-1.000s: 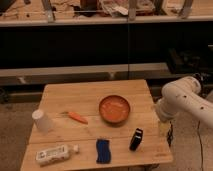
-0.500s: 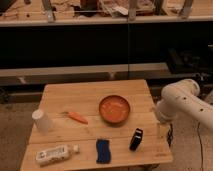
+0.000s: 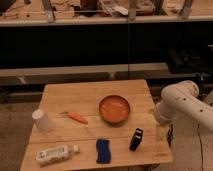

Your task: Knock the eraser over

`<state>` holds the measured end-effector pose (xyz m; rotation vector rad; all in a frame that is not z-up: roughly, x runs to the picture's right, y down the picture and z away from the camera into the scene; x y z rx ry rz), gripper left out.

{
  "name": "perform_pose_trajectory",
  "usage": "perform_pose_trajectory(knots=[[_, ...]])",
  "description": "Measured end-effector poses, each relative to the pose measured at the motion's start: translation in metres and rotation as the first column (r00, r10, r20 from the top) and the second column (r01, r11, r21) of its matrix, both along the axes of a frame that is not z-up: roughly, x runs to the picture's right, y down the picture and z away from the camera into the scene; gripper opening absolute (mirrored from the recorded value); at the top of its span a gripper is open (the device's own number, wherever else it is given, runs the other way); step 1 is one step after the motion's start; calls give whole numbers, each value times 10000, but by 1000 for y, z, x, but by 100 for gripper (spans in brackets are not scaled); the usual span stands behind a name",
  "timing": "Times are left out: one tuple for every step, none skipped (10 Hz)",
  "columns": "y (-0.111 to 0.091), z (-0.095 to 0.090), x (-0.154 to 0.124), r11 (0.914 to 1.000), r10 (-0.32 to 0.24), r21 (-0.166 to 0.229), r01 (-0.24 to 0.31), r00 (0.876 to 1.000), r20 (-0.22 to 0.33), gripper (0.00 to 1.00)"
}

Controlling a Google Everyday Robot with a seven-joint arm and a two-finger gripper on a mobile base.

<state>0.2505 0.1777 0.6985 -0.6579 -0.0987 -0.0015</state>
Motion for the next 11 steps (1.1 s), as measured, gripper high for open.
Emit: perform_pose_trajectory(knots=[[2, 0, -1, 10000, 16, -56, -16, 10000, 63, 80], [4, -1, -2, 9999, 27, -125, -25, 9999, 109, 80], [5, -1, -3, 9998, 40, -178, -37, 9999, 157, 80], [7, -2, -4, 9997, 55, -234, -51, 9998, 205, 80], [8, -3, -5, 9995, 83, -300, -75, 9996, 268, 80], [10, -3, -6, 9993, 96, -353, -85, 9995, 311, 80], [11, -4, -7, 9992, 119, -397, -105, 9993, 364, 80], [12, -5, -8, 9988, 125, -480, -106, 9991, 399, 80], [13, -5, -8, 9987, 154, -500, -132, 9989, 450, 80], [13, -6, -9, 9985, 164, -536, -138, 9987, 487, 80], [16, -7, -10, 9980, 184, -620, -151, 9984, 536, 80]])
